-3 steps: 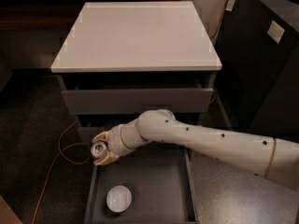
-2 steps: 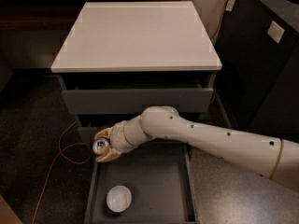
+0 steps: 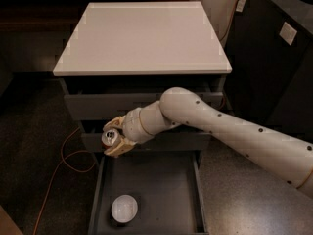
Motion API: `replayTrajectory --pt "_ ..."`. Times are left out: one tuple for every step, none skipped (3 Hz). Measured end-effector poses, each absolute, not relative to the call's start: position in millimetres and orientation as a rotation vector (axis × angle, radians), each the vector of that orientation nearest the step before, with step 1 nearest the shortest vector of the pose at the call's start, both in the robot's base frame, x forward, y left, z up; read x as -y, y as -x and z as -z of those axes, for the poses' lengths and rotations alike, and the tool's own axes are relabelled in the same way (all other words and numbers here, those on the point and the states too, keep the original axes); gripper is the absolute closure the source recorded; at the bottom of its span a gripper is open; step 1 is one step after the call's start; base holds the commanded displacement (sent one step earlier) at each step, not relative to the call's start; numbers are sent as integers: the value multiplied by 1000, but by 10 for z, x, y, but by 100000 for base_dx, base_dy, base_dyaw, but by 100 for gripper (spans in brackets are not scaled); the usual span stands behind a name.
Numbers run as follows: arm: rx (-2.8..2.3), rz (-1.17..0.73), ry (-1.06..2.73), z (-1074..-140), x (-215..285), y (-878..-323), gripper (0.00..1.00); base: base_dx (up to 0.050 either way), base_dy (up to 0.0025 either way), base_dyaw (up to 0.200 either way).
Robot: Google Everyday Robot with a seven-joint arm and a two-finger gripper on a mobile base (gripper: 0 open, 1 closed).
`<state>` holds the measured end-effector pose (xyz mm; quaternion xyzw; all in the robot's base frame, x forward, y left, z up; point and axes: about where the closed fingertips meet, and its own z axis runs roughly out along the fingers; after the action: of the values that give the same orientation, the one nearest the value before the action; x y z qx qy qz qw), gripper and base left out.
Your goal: Pick coke can from bottom drawer and place on counter
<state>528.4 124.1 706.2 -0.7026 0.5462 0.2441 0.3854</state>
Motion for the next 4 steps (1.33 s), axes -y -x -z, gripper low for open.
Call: replayTrajectory --pt "-1371 -734 1780 -7361 -1120 -5370 100 0 0 0" --pt "-1341 -828 1771 -7630 -995 -5521 100 0 0 0" --pt "-1301 -874 1761 -7849 -935 -5630 100 0 0 0" --pt "-1233 -878 1783 -7911 -967 -5646 100 0 0 0"
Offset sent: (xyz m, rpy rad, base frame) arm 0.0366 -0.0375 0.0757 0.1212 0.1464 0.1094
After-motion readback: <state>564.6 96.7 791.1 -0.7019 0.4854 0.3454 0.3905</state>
